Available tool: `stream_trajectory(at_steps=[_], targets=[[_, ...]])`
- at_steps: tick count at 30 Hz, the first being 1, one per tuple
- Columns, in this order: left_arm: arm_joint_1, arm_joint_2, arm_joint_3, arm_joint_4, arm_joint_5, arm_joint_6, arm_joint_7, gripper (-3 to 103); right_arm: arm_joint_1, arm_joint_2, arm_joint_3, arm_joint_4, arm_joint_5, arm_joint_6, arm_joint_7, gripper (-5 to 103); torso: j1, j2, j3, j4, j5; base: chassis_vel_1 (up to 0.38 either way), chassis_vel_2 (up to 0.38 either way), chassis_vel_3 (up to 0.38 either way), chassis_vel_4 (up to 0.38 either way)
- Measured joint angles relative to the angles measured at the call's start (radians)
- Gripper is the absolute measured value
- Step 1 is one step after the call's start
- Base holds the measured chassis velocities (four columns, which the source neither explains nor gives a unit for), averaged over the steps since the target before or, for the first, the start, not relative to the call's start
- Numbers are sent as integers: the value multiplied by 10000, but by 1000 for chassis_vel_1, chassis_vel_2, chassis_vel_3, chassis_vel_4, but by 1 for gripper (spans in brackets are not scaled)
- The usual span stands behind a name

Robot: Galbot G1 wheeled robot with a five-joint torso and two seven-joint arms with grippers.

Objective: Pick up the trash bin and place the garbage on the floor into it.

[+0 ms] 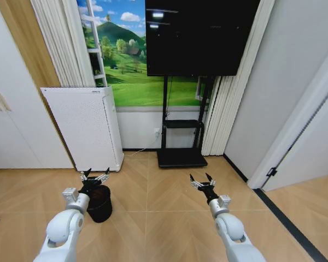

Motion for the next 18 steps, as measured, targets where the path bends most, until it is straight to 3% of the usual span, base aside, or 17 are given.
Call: stream_trajectory(at_steps=[18], targets=[[-88,47,8,27,-31,-11,-90,100,-100,52,120,93,-38,6,35,100,365,895,528,0,0,0,0,0,0]])
